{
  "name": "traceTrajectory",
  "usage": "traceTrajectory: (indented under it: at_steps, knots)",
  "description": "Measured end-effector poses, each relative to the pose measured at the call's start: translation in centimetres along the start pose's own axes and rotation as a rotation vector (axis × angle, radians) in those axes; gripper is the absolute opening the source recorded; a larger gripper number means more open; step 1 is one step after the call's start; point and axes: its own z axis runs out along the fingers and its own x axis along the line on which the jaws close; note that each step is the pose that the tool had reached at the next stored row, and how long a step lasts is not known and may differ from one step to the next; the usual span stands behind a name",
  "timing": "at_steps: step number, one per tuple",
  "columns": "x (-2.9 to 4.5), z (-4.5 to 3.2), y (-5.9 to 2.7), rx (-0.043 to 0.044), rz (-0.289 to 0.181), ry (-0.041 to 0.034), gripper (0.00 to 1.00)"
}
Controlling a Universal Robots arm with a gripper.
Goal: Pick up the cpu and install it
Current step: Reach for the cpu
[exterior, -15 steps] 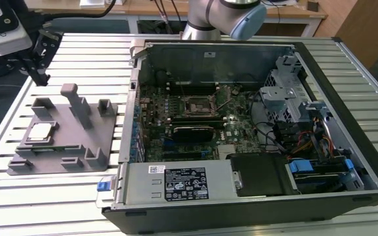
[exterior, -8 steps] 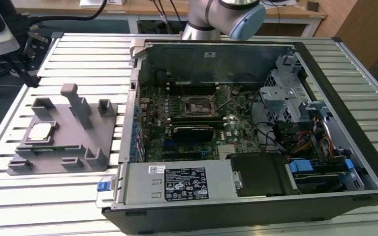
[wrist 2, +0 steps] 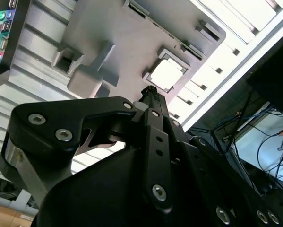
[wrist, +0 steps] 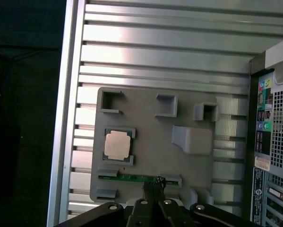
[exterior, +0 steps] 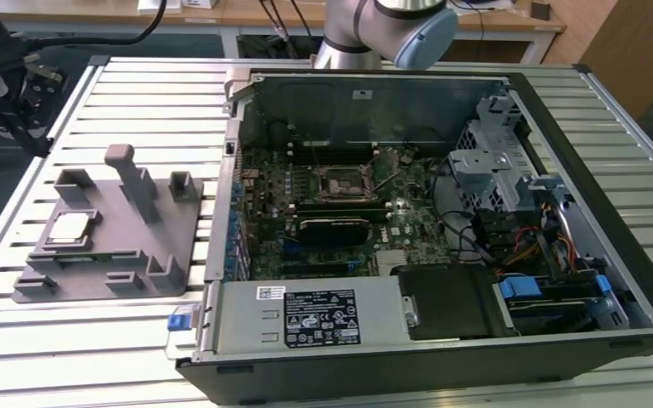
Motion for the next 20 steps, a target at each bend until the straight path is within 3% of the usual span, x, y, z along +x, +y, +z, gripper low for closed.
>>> traceTrajectory:
  at_steps: [8,20]
  knots:
    - [1.89,0.96,0.15,0.0,0.0,-0.0001,0.11]
    - [4.0,1.46,0.27,0.0,0.0,0.0001,0.11]
